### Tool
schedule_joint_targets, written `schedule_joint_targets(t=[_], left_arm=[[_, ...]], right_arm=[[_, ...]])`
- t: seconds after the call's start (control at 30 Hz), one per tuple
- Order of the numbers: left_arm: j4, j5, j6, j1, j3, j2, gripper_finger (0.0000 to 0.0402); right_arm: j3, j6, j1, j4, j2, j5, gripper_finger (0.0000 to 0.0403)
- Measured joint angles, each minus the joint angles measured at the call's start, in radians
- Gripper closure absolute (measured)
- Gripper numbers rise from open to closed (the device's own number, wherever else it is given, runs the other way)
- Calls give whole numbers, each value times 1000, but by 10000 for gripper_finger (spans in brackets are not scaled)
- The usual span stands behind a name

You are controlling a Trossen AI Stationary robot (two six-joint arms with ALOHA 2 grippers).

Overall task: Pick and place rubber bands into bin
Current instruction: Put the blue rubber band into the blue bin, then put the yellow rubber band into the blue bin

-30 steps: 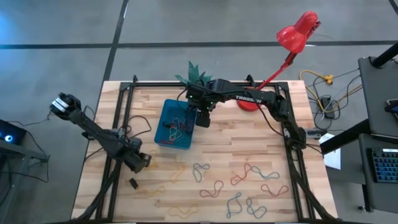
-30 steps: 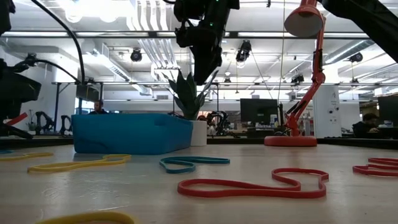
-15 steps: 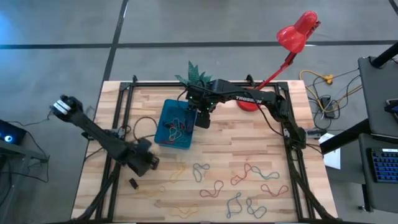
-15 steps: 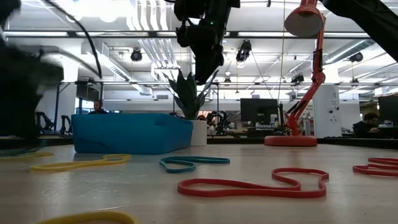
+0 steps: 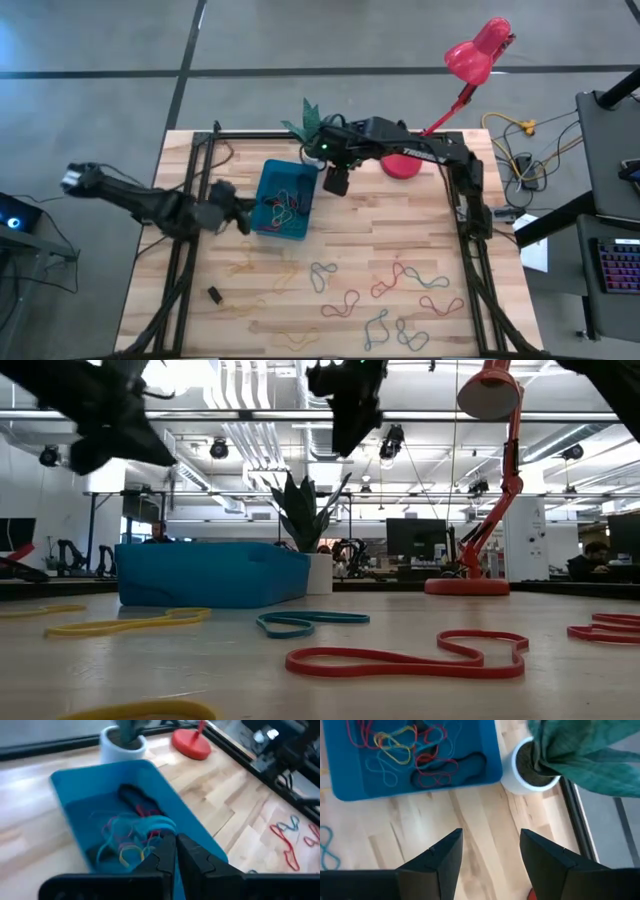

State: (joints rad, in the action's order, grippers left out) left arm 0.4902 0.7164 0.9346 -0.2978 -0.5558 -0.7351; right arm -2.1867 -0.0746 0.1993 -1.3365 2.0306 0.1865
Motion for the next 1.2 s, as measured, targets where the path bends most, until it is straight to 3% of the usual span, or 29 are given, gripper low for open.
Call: schedule_joint_targets(t=[0.13, 0.27, 0.47, 0.63, 0.77, 0.9, 1.03, 1.2], left_arm=[[-223, -263, -250, 226, 1, -84, 401], [-292, -396, -340, 375, -9, -243, 384], [-298, -591, -341, 406, -20, -388, 299], [-221, -761, -359, 388, -83, -359, 219], [94, -759, -362, 320, -148, -257, 196], [387, -707, -217, 174, -181, -163, 200], [410, -692, 21, -36, -159, -131, 213], [385, -599, 111, -328, -153, -234, 225]], right_arm=[[27, -41, -4, -3, -58, 0, 218], [117, -104, -12, -4, -132, 5, 218], [325, -174, -53, 15, -237, 95, 218], [492, -195, -82, 133, -297, 109, 218], [572, -179, -98, 226, -318, 105, 218], [609, -129, -97, 286, -322, 105, 218], [626, -51, -88, 363, -321, 105, 218], [647, 33, -62, 460, -321, 105, 218]])
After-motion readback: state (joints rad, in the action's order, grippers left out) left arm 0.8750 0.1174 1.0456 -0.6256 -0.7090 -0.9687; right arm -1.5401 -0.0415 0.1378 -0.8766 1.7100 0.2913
